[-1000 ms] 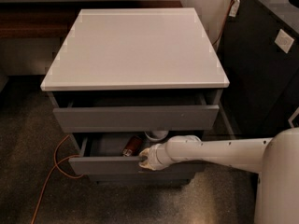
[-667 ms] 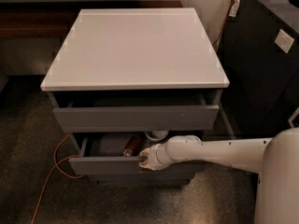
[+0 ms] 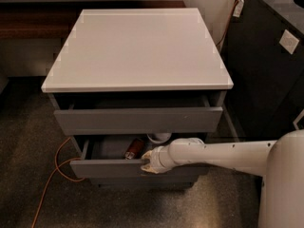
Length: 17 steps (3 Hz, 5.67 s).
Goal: Pick coke can from middle drawer and place on counter
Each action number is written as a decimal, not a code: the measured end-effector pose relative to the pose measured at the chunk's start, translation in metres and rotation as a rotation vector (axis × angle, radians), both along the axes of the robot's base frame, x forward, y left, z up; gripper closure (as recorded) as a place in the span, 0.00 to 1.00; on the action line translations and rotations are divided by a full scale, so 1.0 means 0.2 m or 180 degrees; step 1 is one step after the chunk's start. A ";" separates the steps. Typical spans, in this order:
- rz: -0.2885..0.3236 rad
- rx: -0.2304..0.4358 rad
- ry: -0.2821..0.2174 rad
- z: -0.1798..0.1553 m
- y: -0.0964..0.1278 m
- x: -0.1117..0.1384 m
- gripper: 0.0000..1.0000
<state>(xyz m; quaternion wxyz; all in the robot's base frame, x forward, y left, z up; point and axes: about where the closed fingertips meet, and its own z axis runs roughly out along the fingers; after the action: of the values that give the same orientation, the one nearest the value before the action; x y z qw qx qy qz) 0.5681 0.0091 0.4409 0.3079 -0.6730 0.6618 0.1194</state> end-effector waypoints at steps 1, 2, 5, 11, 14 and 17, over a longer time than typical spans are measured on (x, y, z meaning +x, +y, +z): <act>0.0000 0.0000 0.0000 0.00 0.00 0.00 0.06; 0.0200 -0.0219 0.0017 -0.06 0.05 -0.11 0.00; 0.0599 -0.0778 -0.0048 -0.16 0.11 -0.25 0.27; 0.0618 -0.0794 -0.0076 -0.12 0.11 -0.28 0.82; 0.0618 -0.0793 -0.0077 -0.12 0.11 -0.28 0.12; 0.0762 -0.0387 -0.0283 0.09 0.25 -0.47 0.00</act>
Offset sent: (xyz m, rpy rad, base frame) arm -0.0748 0.0338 -0.0422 -0.2493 0.0149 0.2209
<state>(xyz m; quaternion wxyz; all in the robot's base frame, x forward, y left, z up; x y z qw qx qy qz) 0.4735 0.0583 0.4582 0.2791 -0.7692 0.5685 0.0850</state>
